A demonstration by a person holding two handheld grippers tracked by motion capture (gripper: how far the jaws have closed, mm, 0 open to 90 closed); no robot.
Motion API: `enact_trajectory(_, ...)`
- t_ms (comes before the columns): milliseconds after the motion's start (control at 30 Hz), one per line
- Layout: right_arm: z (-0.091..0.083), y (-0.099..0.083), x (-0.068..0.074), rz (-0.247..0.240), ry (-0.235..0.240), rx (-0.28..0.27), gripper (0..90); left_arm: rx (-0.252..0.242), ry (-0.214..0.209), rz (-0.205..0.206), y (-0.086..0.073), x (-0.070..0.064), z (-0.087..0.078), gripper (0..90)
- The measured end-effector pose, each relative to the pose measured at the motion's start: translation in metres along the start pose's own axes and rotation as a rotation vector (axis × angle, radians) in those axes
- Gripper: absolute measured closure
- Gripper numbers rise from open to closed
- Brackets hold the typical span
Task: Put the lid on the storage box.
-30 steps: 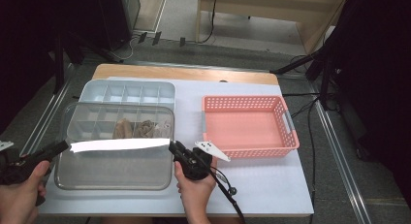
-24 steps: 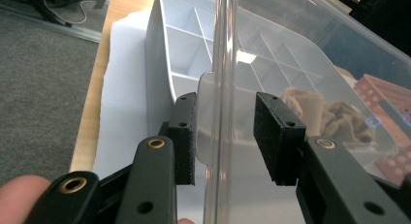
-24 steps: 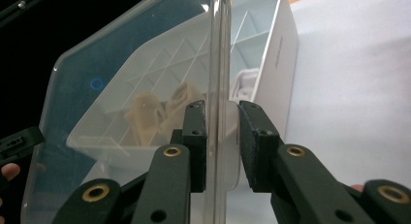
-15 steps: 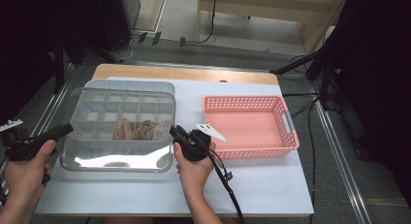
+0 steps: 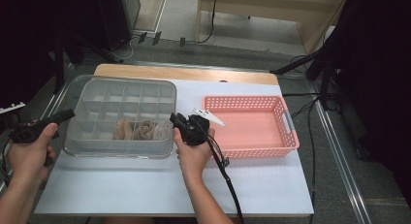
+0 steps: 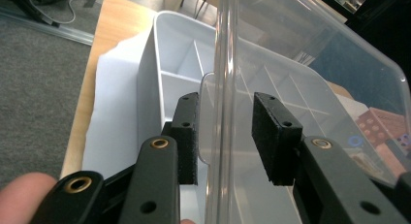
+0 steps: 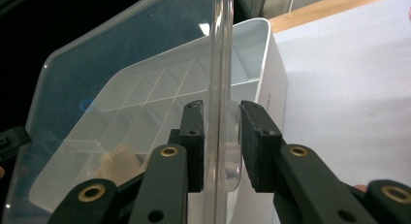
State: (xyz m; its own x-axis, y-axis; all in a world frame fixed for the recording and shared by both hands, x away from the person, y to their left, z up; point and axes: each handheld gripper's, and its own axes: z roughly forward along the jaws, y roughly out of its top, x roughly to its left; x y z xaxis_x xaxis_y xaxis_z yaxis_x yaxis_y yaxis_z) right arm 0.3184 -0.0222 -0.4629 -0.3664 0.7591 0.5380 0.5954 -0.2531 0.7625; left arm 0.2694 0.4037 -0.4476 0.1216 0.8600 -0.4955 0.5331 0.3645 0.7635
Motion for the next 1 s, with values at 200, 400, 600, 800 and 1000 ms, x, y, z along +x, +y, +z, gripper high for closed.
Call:
enact_trajectory(200,0.007,0.009,-0.002,0.018,-0.004,-0.007,73.3,0.014,-0.003,-0.001,0.013,-0.001,0.008,65.8)
enact_trajectory(400,0.017,0.021,0.0,0.013,-0.017,-0.006,72.5,0.014,-0.007,-0.014,0.022,0.003,0.016,65.9)
enact_trajectory(600,0.032,0.026,-0.003,0.011,-0.038,0.0,71.3,0.042,-0.023,-0.044,0.02,0.018,0.033,65.7)
enact_trajectory(800,0.046,0.02,-0.008,-0.038,-0.094,-0.001,72.0,0.034,-0.021,-0.048,0.017,0.023,0.042,64.7)
enact_trajectory(1000,0.053,0.015,-0.006,-0.117,-0.123,0.03,72.8,0.025,0.009,-0.035,0.011,0.029,0.049,59.7)
